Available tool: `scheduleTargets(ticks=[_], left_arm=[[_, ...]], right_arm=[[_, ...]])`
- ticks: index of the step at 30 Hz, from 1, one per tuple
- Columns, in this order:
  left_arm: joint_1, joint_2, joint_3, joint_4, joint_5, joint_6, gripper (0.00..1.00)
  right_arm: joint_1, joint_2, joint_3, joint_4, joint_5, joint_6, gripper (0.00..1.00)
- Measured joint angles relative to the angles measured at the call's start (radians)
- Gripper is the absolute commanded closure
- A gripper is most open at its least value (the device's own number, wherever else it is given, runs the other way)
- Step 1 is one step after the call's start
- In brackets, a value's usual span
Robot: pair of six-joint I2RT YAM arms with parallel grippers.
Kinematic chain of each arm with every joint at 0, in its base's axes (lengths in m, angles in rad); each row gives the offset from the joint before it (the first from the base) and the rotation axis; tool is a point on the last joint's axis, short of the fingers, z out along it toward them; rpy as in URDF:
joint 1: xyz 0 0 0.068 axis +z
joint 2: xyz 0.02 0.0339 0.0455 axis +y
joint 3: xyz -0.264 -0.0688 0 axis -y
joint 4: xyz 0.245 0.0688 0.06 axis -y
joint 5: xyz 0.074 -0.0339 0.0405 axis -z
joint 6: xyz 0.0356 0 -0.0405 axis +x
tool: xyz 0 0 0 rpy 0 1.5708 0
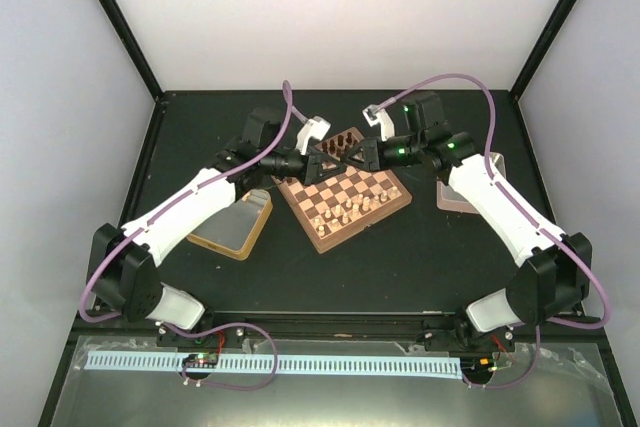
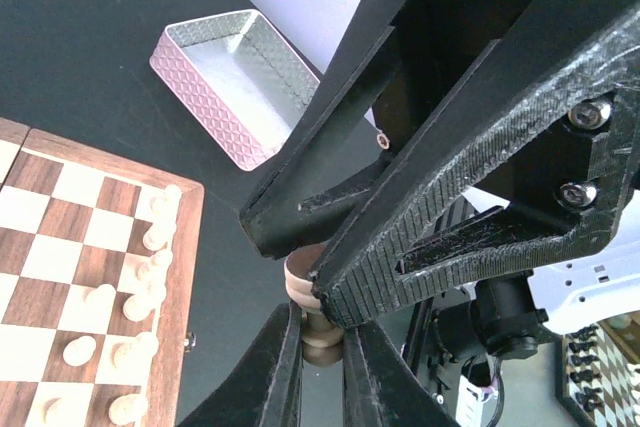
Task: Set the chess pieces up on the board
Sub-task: Place the chess piece on the chessboard.
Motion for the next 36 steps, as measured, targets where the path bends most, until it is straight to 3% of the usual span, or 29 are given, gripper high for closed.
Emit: scheduleTargets(ticks=[8,10,13,16,18,26,31,36], left_arm=[[-0.003,-0.002,0.001,0.006,-0.013,0.000,0.96],[-0.003,-0.002,0.008,0.006,-0.026,-0.001,0.88],[-0.003,-0.003,0.022,0.013,-0.058,-0.006,0.68],[-0.003,-0.005,0.032,0.050,-0.100,-0.028,0.53],[-0.003,-0.011,0.032,0.094,-0.126,-0.053,0.50],[-0.003,-0.039,-0.011,0.280,-0.195,-0.174,0.52],[-0.003,-0.047,-0.036,0.377,-0.209,-0.220,0.68],[-0.003,-0.059,-0.039,0.425,-0.229,-0.237,0.83]], right_arm=[[-0.008,0.031,0.048,-0.048,-0.063,0.008,0.93],[-0.014,0.053,0.073,-0.060,-0.082,0.022,0.97],[-0.026,0.075,0.099,-0.050,-0.108,0.077,0.99],[-0.036,0.074,0.099,0.012,-0.142,0.212,0.99],[-0.043,0.060,0.064,0.129,-0.156,0.357,0.99],[-0.051,-0.006,-0.138,0.633,-0.124,0.961,0.99],[-0.051,-0.017,-0.188,0.771,-0.080,1.181,0.99],[-0.051,-0.018,-0.198,0.805,-0.055,1.274,0.99]])
